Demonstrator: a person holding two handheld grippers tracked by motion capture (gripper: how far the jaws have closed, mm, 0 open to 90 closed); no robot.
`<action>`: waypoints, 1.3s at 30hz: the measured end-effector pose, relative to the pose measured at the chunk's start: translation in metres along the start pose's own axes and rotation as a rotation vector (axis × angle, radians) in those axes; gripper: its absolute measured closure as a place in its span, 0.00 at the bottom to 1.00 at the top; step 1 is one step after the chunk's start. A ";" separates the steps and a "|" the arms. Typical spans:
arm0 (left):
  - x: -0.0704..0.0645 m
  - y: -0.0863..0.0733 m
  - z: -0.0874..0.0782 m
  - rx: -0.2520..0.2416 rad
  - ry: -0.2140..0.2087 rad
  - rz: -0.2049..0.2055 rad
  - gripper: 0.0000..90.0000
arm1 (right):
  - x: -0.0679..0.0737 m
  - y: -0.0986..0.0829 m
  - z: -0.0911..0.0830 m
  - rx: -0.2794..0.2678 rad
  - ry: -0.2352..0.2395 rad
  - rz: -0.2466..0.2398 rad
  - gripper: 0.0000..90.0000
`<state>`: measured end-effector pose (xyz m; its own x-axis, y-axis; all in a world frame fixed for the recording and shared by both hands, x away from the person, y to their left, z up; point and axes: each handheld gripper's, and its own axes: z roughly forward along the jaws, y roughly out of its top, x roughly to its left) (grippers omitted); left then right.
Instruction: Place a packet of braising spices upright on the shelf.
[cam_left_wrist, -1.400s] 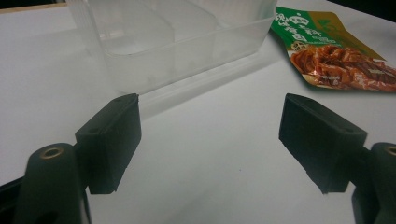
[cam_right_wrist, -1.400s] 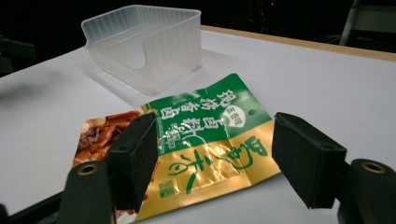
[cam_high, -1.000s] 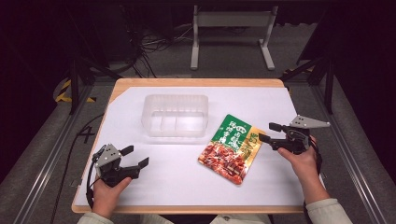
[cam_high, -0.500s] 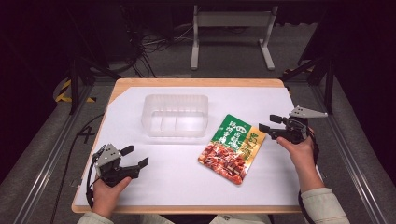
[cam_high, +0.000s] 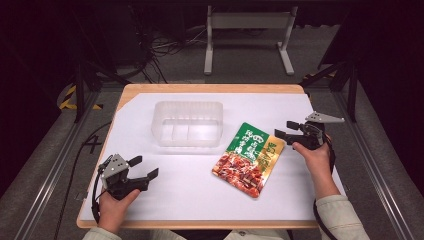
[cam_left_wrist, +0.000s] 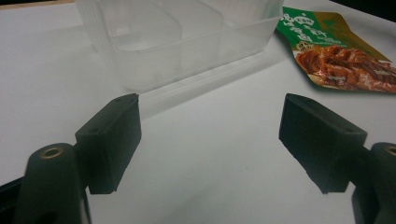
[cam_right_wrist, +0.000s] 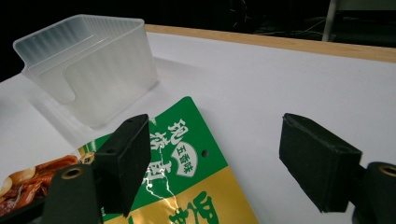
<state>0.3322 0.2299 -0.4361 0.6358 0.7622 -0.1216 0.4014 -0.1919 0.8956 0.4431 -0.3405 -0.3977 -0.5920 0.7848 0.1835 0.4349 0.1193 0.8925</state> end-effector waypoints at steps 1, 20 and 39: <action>0.000 0.000 0.000 0.000 0.000 0.001 0.24 | -0.002 -0.001 0.000 -0.009 0.003 0.000 0.28; 0.001 0.000 0.000 0.001 0.000 -0.003 0.24 | -0.015 -0.018 0.013 0.101 -0.010 0.026 0.27; 0.001 -0.001 0.000 0.007 0.005 -0.006 0.24 | -0.011 -0.031 0.031 0.282 0.040 0.026 0.28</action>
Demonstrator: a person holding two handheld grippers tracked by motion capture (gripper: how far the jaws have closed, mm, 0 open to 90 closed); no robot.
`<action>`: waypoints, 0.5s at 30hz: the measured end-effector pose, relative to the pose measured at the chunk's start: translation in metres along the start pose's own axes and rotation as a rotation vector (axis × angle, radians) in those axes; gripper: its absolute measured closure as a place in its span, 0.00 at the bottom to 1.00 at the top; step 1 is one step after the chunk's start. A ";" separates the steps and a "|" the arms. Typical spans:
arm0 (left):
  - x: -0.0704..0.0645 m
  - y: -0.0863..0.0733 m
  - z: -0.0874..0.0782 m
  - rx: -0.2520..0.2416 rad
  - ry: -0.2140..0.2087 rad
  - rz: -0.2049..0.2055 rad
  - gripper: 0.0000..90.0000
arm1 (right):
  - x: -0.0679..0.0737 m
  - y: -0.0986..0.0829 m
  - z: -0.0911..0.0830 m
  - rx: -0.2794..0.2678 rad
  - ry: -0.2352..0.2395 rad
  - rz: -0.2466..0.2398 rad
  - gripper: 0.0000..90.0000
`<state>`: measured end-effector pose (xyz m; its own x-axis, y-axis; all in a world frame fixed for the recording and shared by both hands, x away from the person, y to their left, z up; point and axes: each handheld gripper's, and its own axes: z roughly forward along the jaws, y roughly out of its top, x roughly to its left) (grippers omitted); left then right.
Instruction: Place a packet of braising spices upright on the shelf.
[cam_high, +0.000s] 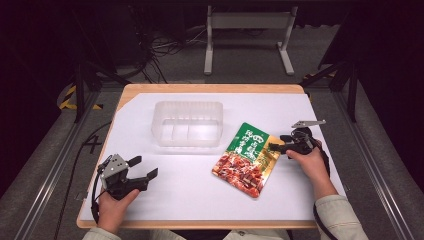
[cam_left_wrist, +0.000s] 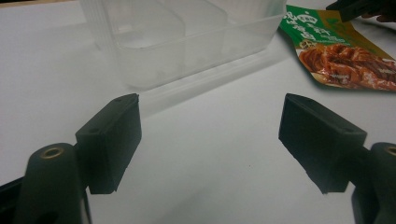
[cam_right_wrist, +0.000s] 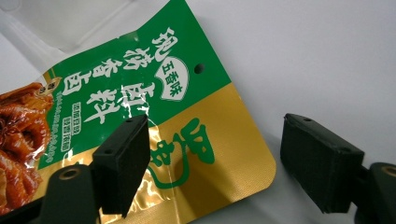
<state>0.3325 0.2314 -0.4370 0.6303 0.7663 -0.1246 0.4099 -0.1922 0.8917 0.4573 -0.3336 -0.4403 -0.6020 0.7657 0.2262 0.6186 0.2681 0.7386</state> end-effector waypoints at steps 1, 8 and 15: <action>0.000 0.000 0.000 0.000 0.000 0.000 0.24 | 0.000 0.000 0.000 0.000 0.000 0.000 0.28; 0.000 0.000 0.000 0.003 0.005 0.006 0.24 | 0.000 -0.001 -0.003 0.000 0.047 0.017 0.34; 0.000 0.000 0.000 0.003 0.005 0.003 0.25 | 0.005 0.003 -0.013 -0.034 0.075 0.008 0.42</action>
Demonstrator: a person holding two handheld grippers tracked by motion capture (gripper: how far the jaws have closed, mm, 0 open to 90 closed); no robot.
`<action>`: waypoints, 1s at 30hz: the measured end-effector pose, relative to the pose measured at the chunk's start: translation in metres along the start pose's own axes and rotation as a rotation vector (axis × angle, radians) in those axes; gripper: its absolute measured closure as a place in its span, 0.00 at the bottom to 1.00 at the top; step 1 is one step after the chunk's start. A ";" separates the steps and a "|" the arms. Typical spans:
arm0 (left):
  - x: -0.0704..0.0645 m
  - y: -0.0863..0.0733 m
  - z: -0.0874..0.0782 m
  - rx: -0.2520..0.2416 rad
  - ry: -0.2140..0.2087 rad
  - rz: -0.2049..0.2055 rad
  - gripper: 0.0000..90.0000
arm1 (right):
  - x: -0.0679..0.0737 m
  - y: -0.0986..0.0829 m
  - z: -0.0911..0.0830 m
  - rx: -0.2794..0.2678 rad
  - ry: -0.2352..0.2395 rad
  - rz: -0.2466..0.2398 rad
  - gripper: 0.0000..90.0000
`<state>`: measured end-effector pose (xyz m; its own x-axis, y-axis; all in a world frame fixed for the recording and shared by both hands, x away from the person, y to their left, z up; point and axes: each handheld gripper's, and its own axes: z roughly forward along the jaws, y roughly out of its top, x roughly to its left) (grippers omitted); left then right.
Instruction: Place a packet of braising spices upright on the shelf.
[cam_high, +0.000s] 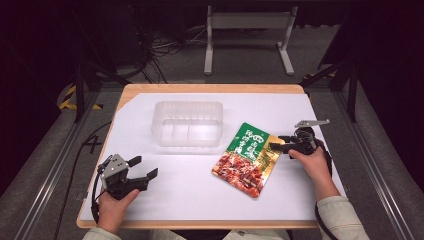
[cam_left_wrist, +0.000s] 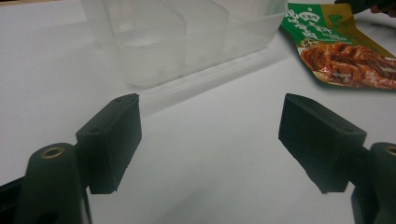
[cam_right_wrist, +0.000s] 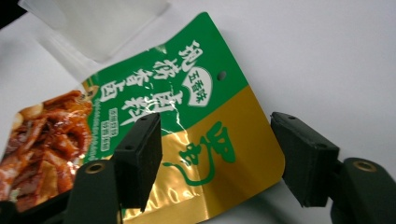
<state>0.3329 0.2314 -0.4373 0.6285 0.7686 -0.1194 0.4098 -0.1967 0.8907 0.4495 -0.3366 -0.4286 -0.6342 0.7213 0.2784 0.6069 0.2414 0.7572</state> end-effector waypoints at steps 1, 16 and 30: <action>0.000 0.000 0.000 0.000 0.000 0.000 0.24 | 0.001 0.001 -0.002 -0.007 0.012 0.003 0.43; 0.000 -0.001 -0.001 0.009 0.001 -0.003 0.25 | 0.018 0.007 0.011 0.054 0.064 -0.087 0.48; -0.001 -0.005 -0.008 0.011 0.020 0.003 0.25 | 0.020 0.008 0.042 0.112 0.074 -0.172 0.60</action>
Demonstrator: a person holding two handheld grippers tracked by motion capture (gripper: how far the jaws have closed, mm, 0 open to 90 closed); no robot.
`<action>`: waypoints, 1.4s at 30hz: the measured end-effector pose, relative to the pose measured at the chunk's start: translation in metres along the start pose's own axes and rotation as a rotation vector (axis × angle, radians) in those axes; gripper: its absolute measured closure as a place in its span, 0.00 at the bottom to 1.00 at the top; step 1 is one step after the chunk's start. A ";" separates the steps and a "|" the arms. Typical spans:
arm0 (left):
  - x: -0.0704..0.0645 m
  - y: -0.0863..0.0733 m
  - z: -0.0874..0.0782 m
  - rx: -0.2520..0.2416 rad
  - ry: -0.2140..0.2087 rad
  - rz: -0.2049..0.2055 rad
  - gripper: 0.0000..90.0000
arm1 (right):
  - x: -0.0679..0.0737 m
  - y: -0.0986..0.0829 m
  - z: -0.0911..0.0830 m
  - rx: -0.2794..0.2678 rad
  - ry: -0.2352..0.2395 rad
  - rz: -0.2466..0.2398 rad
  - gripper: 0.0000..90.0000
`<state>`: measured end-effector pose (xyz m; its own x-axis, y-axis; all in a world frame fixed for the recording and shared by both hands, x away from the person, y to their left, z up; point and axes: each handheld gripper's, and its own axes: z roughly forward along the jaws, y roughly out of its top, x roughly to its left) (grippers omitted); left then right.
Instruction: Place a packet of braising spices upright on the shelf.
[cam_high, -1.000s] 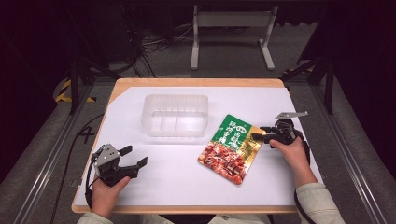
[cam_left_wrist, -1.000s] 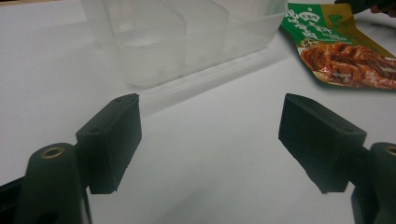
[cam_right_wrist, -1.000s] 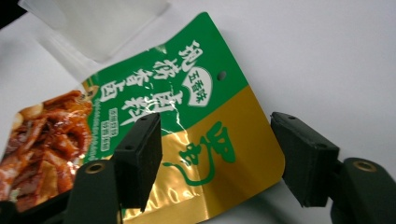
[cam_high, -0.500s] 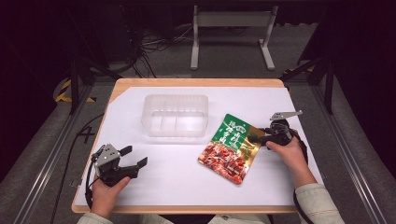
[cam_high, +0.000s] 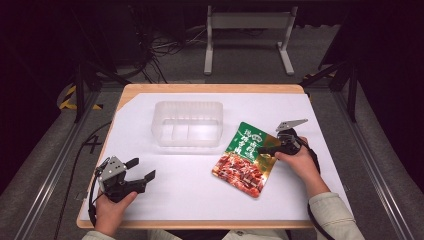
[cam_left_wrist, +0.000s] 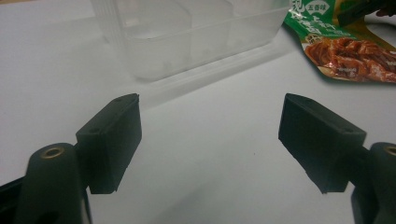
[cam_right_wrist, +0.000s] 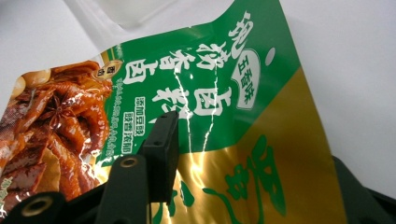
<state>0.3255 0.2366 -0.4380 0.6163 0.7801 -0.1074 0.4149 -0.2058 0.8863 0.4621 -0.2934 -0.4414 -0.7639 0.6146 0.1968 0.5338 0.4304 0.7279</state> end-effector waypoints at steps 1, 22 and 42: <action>0.000 0.000 0.000 -0.001 0.001 0.000 0.25 | 0.000 0.000 0.001 -0.002 0.005 0.002 0.62; 0.000 0.001 0.000 0.000 0.000 0.002 0.25 | 0.006 0.008 -0.019 -0.047 -0.004 0.095 1.00; -0.001 0.002 0.003 -0.002 -0.003 0.017 0.25 | 0.050 0.042 -0.076 -0.214 0.197 0.078 1.00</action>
<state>0.3276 0.2337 -0.4369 0.6252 0.7748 -0.0938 0.4029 -0.2175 0.8890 0.4189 -0.2946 -0.3512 -0.7903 0.4912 0.3662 0.5210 0.2244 0.8235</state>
